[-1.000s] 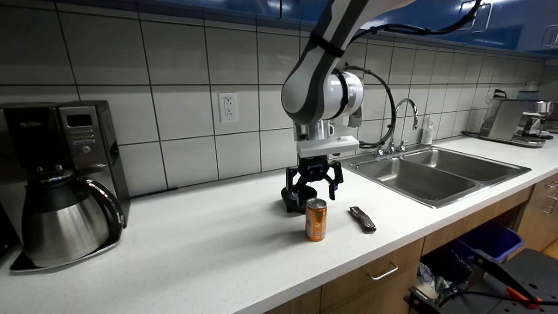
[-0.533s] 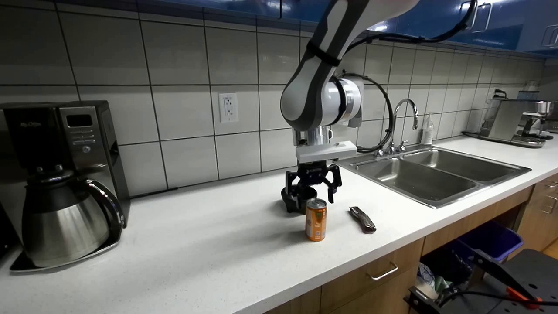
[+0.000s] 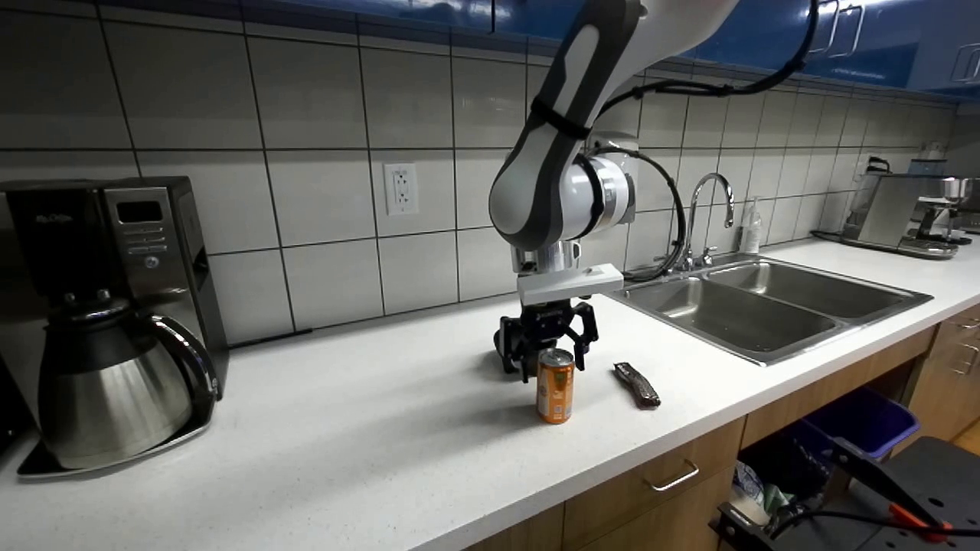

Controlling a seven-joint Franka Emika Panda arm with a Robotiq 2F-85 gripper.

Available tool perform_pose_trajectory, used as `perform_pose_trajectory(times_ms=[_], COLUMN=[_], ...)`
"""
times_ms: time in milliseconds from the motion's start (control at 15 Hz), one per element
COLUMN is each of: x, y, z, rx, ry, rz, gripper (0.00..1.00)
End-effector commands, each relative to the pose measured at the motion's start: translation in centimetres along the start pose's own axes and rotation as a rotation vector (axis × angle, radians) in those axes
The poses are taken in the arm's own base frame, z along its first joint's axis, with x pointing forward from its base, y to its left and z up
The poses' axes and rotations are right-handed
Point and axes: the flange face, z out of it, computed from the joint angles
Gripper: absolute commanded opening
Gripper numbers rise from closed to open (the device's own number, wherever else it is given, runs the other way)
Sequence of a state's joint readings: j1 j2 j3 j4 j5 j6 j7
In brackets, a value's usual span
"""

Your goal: Put the can in the bowl

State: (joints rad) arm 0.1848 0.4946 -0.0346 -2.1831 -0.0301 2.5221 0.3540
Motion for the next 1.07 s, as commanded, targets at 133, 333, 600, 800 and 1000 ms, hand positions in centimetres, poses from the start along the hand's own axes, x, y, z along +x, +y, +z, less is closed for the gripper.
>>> perform_pose_trajectory(times_ms=[133, 333, 600, 800, 1000], x=[0.5, 0.0, 0.0, -0.2, -0.4], y=[-0.9, -0.6, -0.6, -0.5, -0.2], z=[0.4, 0.7, 0.8, 0.9, 1.4], rx=[-0.034, -0.012, -0.012, -0.013, -0.023], ry=[0.019, -0.003, -0.003, 0.013, 0.041], rz=[0.018, 0.002, 0.002, -0.001, -0.009], gripper=[1.0, 1.0, 1.0, 1.0, 1.0])
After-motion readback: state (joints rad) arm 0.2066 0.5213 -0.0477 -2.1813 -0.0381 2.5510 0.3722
